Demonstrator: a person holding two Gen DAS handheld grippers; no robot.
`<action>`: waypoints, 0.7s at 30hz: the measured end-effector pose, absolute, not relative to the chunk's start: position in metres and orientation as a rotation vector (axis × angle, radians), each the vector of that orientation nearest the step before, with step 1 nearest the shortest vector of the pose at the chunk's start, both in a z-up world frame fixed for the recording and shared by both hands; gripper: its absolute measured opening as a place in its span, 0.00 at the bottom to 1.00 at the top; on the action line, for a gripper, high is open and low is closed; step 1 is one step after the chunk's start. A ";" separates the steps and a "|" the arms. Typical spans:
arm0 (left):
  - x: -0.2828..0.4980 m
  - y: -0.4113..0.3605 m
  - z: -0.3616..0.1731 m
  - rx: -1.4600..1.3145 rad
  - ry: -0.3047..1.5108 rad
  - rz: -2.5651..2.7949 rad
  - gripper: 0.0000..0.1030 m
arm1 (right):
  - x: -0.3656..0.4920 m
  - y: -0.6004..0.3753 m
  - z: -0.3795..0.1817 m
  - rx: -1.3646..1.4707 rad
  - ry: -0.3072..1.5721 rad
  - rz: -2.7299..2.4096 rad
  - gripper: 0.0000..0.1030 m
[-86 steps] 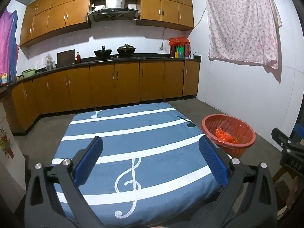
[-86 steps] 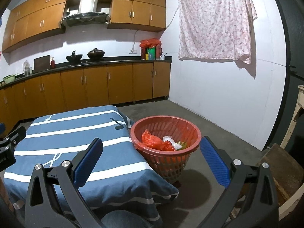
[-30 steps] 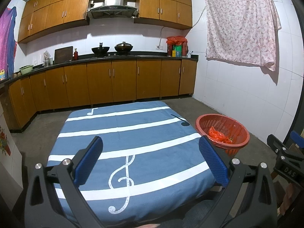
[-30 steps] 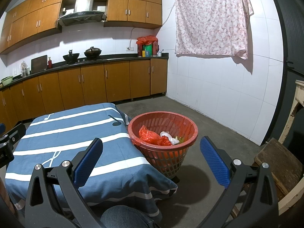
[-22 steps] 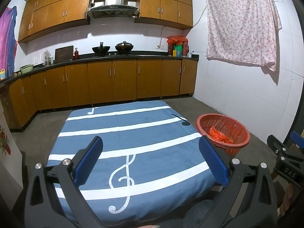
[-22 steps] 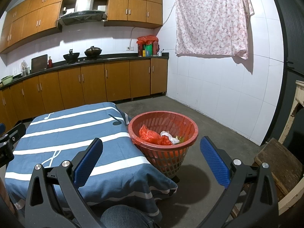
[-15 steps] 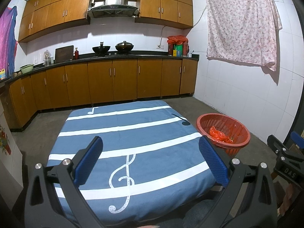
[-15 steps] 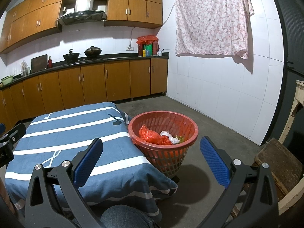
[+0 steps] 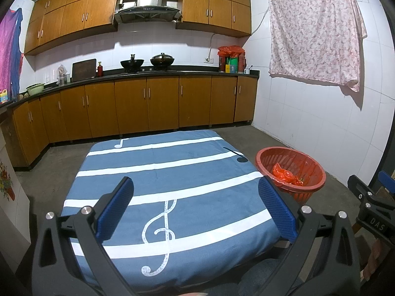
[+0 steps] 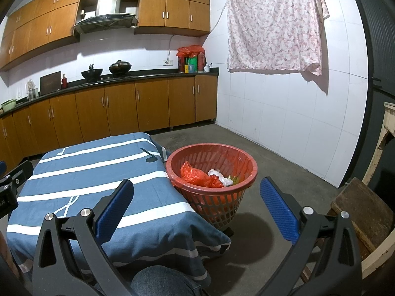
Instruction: Collect trash
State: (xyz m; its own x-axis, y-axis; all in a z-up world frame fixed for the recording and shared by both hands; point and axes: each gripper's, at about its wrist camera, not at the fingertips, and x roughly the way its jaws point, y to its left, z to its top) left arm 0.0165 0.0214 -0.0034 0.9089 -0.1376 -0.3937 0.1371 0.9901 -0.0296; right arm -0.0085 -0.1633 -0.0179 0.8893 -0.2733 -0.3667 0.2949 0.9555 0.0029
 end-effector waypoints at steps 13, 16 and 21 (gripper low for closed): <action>0.017 0.021 -0.003 -0.001 0.407 -0.142 0.96 | -0.009 -0.164 -0.017 0.060 0.373 -0.296 0.98; 0.016 0.021 -0.003 -0.001 0.406 -0.142 0.96 | -0.009 -0.165 -0.017 0.059 0.373 -0.295 0.98; 0.017 0.021 -0.003 0.000 0.407 -0.142 0.96 | -0.008 -0.165 -0.017 0.061 0.373 -0.295 0.98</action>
State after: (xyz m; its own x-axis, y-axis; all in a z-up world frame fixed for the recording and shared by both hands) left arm 0.0166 0.0212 -0.0028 0.9085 -0.1376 -0.3945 0.1374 0.9901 -0.0289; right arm -0.0085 -0.1651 -0.0172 0.8890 -0.2723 -0.3681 0.2946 0.9556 0.0045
